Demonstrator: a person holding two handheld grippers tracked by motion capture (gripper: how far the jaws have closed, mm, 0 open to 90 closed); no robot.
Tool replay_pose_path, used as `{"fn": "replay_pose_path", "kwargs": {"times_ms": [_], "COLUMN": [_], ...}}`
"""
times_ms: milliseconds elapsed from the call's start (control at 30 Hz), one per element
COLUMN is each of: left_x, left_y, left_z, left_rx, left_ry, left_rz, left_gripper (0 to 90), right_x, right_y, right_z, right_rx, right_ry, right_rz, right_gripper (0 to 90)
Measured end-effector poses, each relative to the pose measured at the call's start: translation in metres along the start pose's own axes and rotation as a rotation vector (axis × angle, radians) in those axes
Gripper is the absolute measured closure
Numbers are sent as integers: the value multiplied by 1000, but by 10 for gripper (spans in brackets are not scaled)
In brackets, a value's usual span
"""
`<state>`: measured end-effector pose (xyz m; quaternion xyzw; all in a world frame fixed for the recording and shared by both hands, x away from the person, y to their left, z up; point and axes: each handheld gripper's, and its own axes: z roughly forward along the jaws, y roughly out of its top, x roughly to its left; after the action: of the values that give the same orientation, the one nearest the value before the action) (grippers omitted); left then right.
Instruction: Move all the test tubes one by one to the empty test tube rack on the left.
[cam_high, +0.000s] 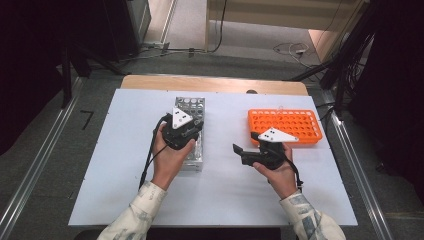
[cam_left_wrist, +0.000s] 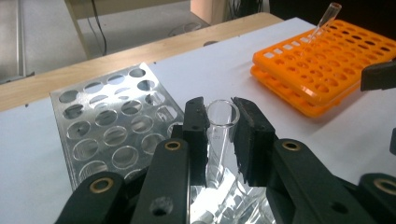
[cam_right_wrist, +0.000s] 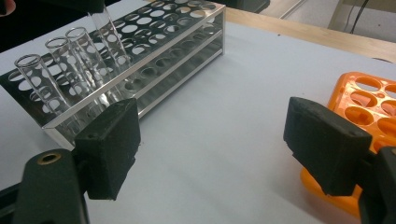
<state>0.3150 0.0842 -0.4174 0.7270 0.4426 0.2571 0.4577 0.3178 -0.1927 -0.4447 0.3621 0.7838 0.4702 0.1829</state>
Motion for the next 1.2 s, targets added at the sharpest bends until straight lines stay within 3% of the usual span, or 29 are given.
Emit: {"fn": "replay_pose_path", "kwargs": {"times_ms": [233,500,567,667,833,1100,1200], "left_x": [-1,1,1,2,1,16,22], "left_y": [-3,-1,-1,1,0,-11,-15], "left_z": [3,-2,-4,-5,-11,-20,-23], "left_rx": [30,7,-10,-47,-63,-26,-31], "left_ry": [-7,-18,-32,-54,-4,7,13], "left_rz": [-5,-30,-53,-114,-102,-96,-119], "left_gripper": [709,644,568,357,209,173,172], "right_x": [1,0,-1,-2,-6,-21,-30], "right_y": [0,0,0,0,1,0,-2], "right_z": [2,1,0,0,-1,-5,-8], "right_rx": [6,3,-1,0,0,-6,-4], "right_ry": [2,-4,-7,-7,-19,-63,-84], "right_rz": [-5,-2,0,4,9,32,52], "right_gripper": [173,173,173,173,173,173,172]}}
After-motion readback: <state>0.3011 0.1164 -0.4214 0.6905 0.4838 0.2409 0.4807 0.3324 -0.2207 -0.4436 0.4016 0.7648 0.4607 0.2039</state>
